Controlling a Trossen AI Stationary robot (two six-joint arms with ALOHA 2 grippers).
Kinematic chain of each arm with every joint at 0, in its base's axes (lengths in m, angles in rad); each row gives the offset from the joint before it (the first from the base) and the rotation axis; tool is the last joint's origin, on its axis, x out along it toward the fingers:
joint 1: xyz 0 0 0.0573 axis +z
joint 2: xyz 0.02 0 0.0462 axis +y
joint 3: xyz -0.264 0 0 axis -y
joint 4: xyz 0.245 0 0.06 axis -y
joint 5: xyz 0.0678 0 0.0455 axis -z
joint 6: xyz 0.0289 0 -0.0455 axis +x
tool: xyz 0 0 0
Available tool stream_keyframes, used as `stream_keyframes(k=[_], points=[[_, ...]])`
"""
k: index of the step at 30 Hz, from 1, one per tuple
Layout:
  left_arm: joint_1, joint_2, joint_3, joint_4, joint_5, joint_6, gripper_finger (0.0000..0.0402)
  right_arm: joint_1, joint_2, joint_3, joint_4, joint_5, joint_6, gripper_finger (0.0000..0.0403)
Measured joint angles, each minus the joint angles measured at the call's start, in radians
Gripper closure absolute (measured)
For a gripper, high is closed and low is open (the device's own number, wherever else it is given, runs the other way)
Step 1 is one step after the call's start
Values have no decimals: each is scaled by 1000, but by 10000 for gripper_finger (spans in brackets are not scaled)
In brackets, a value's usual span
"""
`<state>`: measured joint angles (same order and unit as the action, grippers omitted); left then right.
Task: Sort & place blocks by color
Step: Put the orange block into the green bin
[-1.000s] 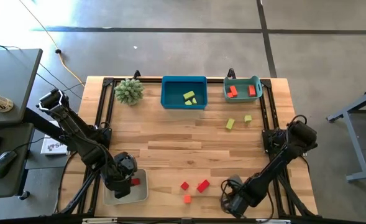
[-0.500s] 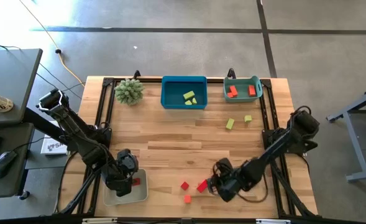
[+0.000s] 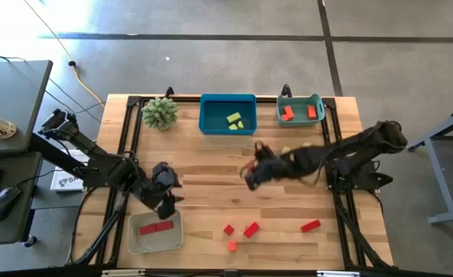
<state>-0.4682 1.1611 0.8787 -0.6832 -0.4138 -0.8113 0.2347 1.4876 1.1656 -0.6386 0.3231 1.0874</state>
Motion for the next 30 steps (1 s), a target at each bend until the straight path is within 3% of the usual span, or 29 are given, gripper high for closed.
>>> stream_keyframes(k=[8,15,30], points=[[157,-52,0,2,-48,86,188,-258,-109,0,-9,3,-357,307],[261,-52,0,5,-47,116,188,-489,-122,0,-37,26,-618,307],[412,-51,0,10,-46,116,188,-937,-51,-2,-172,29,-899,307]])
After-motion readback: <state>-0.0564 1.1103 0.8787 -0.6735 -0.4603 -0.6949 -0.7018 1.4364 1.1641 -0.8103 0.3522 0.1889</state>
